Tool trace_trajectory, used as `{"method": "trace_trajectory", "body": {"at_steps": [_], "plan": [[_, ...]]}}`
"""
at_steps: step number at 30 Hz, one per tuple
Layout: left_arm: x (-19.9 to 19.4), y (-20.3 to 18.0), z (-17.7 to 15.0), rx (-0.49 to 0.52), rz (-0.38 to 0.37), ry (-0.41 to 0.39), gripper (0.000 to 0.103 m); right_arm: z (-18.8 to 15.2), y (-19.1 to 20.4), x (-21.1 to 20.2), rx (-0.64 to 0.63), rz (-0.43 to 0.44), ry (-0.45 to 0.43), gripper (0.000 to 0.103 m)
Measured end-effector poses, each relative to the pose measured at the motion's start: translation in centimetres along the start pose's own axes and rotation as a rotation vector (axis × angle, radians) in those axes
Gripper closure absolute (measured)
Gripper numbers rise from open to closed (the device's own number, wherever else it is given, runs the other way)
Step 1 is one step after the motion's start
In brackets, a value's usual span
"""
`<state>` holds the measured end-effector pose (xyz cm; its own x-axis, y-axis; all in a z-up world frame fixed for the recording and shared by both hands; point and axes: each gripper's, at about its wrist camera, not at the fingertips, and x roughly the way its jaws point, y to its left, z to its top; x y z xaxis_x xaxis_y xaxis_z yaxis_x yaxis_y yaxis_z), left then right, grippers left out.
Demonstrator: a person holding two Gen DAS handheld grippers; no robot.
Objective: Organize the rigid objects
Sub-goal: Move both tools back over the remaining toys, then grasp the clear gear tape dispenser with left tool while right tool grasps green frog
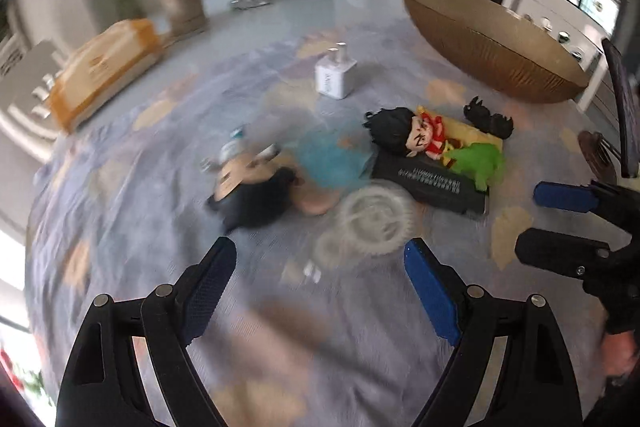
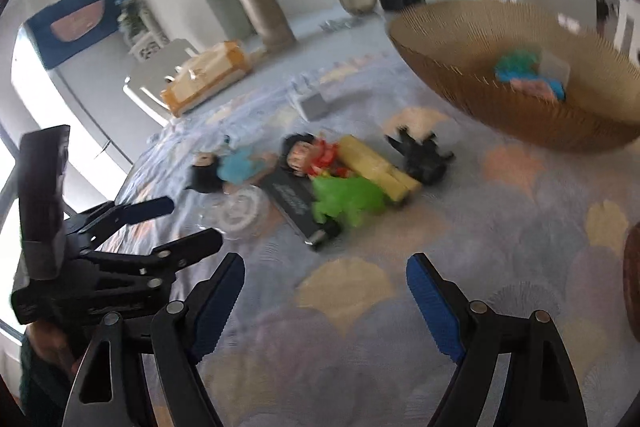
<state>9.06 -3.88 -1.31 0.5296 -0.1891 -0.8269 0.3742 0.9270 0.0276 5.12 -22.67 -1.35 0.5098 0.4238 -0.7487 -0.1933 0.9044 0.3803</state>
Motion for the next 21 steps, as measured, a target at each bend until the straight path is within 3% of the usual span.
{"method": "trace_trajectory", "body": {"at_steps": [4,7,11,13,17,21], "plan": [[0.7,-1.0,0.2,0.044,-0.042,0.001,0.018,1.4,-0.6,0.1,-0.009,-0.037,0.017,0.026],[0.4,-2.3,-0.1,0.112,-0.059,0.0,0.018,2.5,-0.7,1.5,0.03,0.034,0.075,0.034],[0.4,-3.1,0.0,0.131,-0.057,-0.013,0.022,3.6,-0.2,2.5,0.021,-0.016,0.056,0.036],[0.4,-3.1,0.3,0.114,-0.062,-0.024,0.04,3.8,-0.1,2.7,0.023,-0.027,0.045,0.038],[0.0,-3.6,0.0,0.124,-0.045,-0.039,0.041,3.4,1.0,3.0,-0.054,-0.141,-0.009,0.059],[-1.3,-4.1,-1.0,0.102,-0.029,-0.046,0.041,2.6,1.3,2.4,-0.087,-0.134,-0.017,0.06]]}}
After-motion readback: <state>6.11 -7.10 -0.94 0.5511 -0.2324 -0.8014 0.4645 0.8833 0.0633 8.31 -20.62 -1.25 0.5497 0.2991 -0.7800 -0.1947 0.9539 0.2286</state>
